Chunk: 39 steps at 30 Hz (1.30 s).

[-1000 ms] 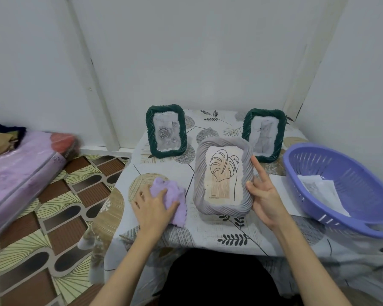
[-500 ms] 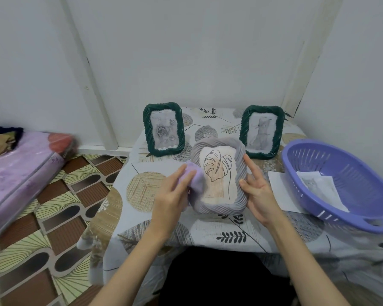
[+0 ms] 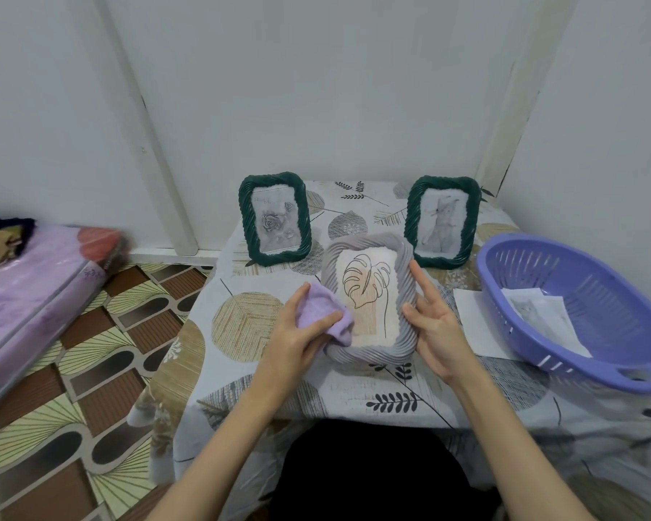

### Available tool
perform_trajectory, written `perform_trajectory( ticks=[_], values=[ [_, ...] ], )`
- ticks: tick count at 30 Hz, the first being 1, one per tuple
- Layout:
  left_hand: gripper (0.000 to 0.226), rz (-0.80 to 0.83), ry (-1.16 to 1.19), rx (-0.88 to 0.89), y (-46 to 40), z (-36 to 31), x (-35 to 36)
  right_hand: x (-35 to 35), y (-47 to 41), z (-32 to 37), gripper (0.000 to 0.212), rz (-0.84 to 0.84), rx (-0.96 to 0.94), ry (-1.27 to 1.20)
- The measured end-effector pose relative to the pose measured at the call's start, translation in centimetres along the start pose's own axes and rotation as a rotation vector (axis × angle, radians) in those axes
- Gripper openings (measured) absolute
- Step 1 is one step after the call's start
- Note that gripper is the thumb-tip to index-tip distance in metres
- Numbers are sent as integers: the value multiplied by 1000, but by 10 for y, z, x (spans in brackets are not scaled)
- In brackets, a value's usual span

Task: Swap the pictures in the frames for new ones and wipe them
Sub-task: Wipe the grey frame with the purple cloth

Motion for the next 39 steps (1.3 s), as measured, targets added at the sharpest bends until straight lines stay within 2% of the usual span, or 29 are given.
perform_trajectory(
  ticks=[5, 8, 10, 15, 17, 19, 22, 25, 29, 33, 39],
  values=[
    [33, -33, -22, -71, -7, 5, -2, 12, 2, -7, 93, 32, 17, -5],
    [45, 25, -41, -70, -3, -4, 4, 12, 2, -5, 93, 20, 9, -17],
    [50, -28, -30, -88, -2, -2, -4, 12, 4, -6, 89, 35, 15, -12],
    [41, -150, 59, -274, -7, 3, -13, 17, 11, -14, 86, 56, 14, 15],
    [35, -161, 62, -300, -7, 1, -9, 17, 10, -13, 74, 34, -13, 42],
    [32, -166, 59, -270, -6, 2, -8, 14, 9, -8, 71, 23, -31, 59],
    [38, -104, 107, -229, -4, 10, -11, 9, 9, -4, 90, 31, -23, 44],
    [36, -52, 124, -177, -4, 3, -15, 6, 10, -5, 96, 15, -25, 23],
    [39, 59, 26, 29, 1, -9, -12, 8, 10, -2, 97, 21, -16, -7],
    [53, 30, 58, -29, -2, -1, -17, 13, 9, -1, 93, 54, -16, -3],
    [41, 94, -8, 91, -5, -11, -12, 9, 4, 2, 90, 76, -14, 38]
  ],
)
Point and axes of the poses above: each hand's wrist, its own y-axis away from the middle knuckle, its own x-axis out of the palm, z = x × y, the point moved 8 cm from there along -y, towards the middle knuckle, and after that the axes turned 10 degrees about -z, right-handed, at the moved point
